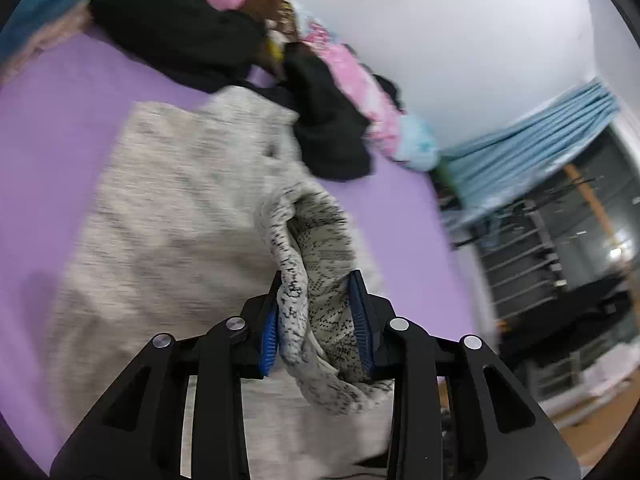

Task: Fold large clothes
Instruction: 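Open the right gripper off the cuff while the left gripper keeps holding it, then lay the sleeve across the jacket front with the left gripper and open, then move both grippers to the jacket hem beside the TKhs label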

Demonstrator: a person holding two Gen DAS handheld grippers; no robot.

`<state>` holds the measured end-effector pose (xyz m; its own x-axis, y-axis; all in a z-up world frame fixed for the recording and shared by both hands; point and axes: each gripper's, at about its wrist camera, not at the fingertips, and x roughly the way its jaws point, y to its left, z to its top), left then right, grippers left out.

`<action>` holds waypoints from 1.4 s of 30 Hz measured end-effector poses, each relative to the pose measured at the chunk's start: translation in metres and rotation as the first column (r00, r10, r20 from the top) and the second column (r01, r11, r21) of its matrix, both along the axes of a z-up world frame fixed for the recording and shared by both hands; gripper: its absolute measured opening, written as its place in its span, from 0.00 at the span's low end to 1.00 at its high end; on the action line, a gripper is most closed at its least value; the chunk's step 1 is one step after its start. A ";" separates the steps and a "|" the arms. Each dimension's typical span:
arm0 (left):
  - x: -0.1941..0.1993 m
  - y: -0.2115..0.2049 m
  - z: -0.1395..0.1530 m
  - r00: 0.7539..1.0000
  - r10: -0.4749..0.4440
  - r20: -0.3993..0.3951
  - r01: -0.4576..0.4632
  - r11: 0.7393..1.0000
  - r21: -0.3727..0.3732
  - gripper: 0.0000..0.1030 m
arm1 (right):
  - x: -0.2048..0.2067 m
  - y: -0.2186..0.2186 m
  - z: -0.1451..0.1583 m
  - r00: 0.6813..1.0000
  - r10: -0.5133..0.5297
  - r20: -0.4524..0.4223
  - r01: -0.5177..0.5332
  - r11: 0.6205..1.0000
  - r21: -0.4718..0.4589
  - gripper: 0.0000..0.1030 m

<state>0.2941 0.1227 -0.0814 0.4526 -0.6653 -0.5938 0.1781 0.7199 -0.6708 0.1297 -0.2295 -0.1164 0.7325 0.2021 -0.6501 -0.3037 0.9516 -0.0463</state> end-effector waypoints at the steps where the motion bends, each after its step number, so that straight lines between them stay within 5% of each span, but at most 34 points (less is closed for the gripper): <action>1: -0.001 0.005 -0.002 1.000 0.012 0.001 -0.012 0.999 0.032 0.23 | 0.000 -0.001 -0.003 1.000 -0.004 -0.005 0.004 1.000 0.005 0.54; 3: -0.005 0.016 -0.010 0.999 0.050 0.016 -0.051 0.988 0.148 0.11 | 0.004 -0.004 -0.009 1.000 -0.020 -0.019 0.020 1.000 0.013 0.54; 5: -0.007 0.028 -0.018 0.997 0.074 0.031 -0.079 0.973 0.219 0.09 | 0.009 -0.009 -0.014 0.999 -0.031 -0.032 0.032 0.999 0.020 0.54; 14: -0.007 0.016 -0.068 0.992 0.041 -0.116 -0.004 0.954 0.300 0.10 | 0.020 -0.024 -0.030 0.993 -0.087 -0.078 0.088 0.996 0.011 0.54; 17: -0.009 0.002 -0.066 0.993 0.027 -0.114 0.011 0.945 0.326 0.16 | 0.021 -0.032 -0.028 0.992 -0.098 -0.078 0.100 0.995 0.024 0.57; 21: -0.012 -0.012 -0.063 0.995 0.038 -0.091 -0.001 0.926 0.378 0.57 | 0.021 -0.040 -0.024 0.992 -0.102 -0.070 0.105 0.994 0.042 0.62; 33: -0.024 -0.047 -0.096 1.000 0.016 -0.004 -0.010 0.780 0.626 0.65 | 0.040 -0.066 -0.065 0.973 -0.157 -0.170 0.173 0.981 0.087 0.68; 39: -0.024 -0.052 -0.116 1.000 -0.024 -0.001 0.019 0.735 0.678 0.67 | 0.055 -0.070 -0.107 0.944 -0.198 -0.262 0.204 0.979 -0.004 0.68; 42: -0.028 -0.042 -0.106 1.000 -0.003 0.004 0.000 0.762 0.647 0.67 | 0.048 -0.069 -0.095 0.956 -0.182 -0.230 0.188 0.982 0.006 0.68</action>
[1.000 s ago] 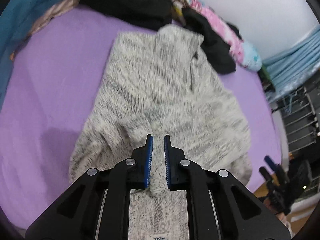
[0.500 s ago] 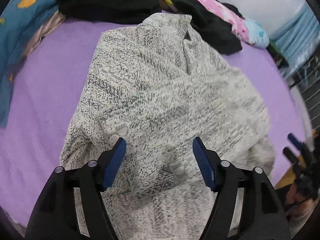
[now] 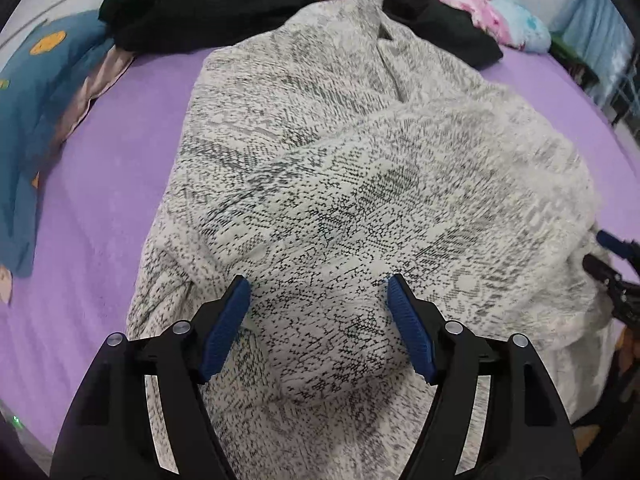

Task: Fold large clothes
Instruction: 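Move both grippers to the jacket hem beside the TKhs label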

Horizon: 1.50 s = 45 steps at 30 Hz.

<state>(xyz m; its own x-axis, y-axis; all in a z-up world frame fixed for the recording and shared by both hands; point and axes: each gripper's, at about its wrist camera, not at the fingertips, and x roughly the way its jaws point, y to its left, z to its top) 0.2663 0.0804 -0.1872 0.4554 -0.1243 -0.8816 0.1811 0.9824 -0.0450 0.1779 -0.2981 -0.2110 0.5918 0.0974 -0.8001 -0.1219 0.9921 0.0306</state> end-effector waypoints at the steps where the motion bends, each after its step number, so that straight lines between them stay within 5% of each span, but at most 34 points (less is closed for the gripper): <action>1: -0.003 0.004 0.004 1.000 0.016 0.004 -0.016 1.000 -0.003 0.67 | -0.004 -0.002 0.006 1.000 -0.003 0.011 0.003 1.000 0.013 0.68; 16: -0.096 0.032 0.056 0.983 0.126 0.136 -0.133 0.990 0.044 0.70 | -0.064 -0.027 0.045 0.997 -0.005 0.080 0.001 0.998 0.057 0.68; 30: -0.153 0.026 0.053 0.986 0.119 0.117 -0.124 0.992 0.037 0.74 | -0.119 -0.057 0.047 0.997 -0.052 0.060 0.047 0.995 0.090 0.69; 45: -0.187 0.046 0.028 0.987 0.152 0.058 -0.154 0.987 0.044 0.77 | -0.162 -0.084 0.012 0.992 -0.115 -0.043 0.118 0.988 0.097 0.69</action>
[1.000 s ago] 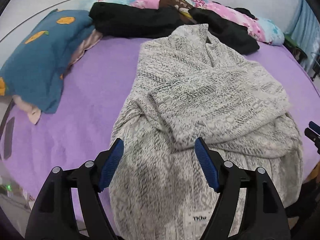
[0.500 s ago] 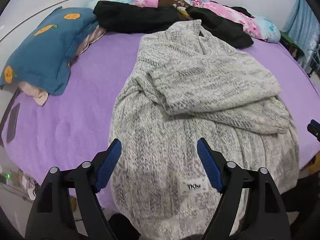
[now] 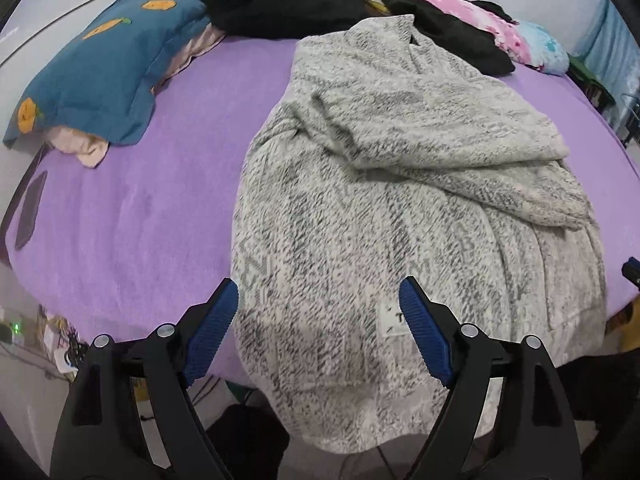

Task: Fold large clothes
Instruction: 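Move both grippers to the jacket hem beside the TKhs label, then close both grippers on the jacket hem edge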

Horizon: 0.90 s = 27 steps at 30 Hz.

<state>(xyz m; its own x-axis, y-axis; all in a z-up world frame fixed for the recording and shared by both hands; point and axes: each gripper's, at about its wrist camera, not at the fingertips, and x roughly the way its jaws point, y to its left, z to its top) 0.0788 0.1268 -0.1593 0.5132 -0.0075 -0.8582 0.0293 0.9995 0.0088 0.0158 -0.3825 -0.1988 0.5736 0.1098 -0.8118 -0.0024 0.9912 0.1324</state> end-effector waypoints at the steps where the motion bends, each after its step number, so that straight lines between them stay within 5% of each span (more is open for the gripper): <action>1: -0.002 0.002 -0.002 1.000 0.003 -0.004 -0.003 1.000 -0.004 0.77 | -0.002 -0.001 -0.001 1.000 -0.005 -0.005 0.005 1.000 -0.002 0.69; 15: -0.013 0.045 -0.036 0.996 0.048 -0.071 -0.053 0.995 -0.081 0.78 | -0.004 -0.025 -0.026 0.993 -0.089 -0.082 0.088 0.996 -0.016 0.69; 27: -0.012 0.057 -0.067 0.987 0.062 -0.148 -0.076 0.993 -0.088 0.78 | -0.011 -0.049 -0.074 0.962 -0.112 -0.250 0.117 0.993 0.005 0.69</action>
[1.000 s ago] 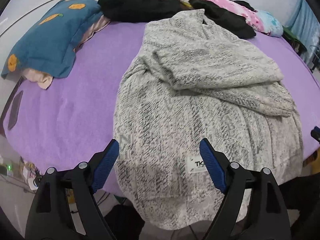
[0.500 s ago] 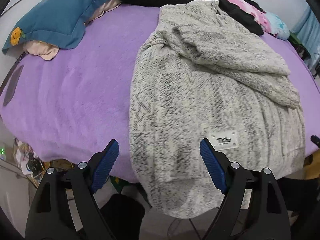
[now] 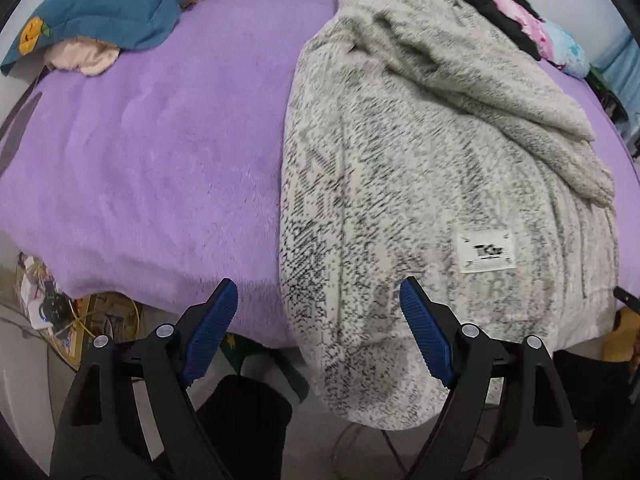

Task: Fold large clothes
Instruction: 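Close both grippers on the jacket hem edge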

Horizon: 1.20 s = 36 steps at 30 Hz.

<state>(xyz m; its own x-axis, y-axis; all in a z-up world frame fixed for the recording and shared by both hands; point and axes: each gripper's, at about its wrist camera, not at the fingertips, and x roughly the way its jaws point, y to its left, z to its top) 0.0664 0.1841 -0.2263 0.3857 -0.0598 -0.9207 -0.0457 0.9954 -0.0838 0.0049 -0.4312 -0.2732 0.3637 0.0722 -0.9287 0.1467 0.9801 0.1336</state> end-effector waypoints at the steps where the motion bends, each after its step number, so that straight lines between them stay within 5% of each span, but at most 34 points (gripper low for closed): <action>1: 0.001 0.000 -0.004 1.000 0.005 -0.007 -0.005 1.000 -0.011 0.78 | -0.002 -0.002 -0.002 1.000 0.000 -0.004 0.000 1.000 0.008 0.69; 6: 0.002 -0.001 -0.020 0.999 0.013 -0.034 -0.014 1.000 -0.010 0.78 | -0.008 -0.010 -0.017 0.999 -0.004 -0.041 0.006 0.999 0.048 0.69; 12: -0.003 0.010 -0.028 0.998 0.048 -0.029 -0.051 0.994 -0.092 0.78 | -0.015 -0.016 -0.027 0.998 0.004 -0.064 0.003 0.995 0.101 0.69; 30: -0.005 0.003 -0.034 1.000 -0.013 -0.009 0.012 0.991 -0.130 0.79 | 0.002 0.014 -0.050 0.995 0.028 -0.096 -0.024 0.999 0.049 0.69; 36: -0.005 0.000 -0.032 1.000 -0.001 -0.021 -0.002 0.990 -0.138 0.79 | 0.009 0.020 -0.047 0.995 0.047 -0.090 -0.043 0.998 0.044 0.61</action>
<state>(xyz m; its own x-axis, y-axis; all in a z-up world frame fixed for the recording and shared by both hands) 0.0618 0.1843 -0.2588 0.3668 -0.1870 -0.9113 -0.0492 0.9743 -0.2197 0.0134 -0.4114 -0.3200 0.2729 0.1258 -0.9538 0.1160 0.9799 0.1625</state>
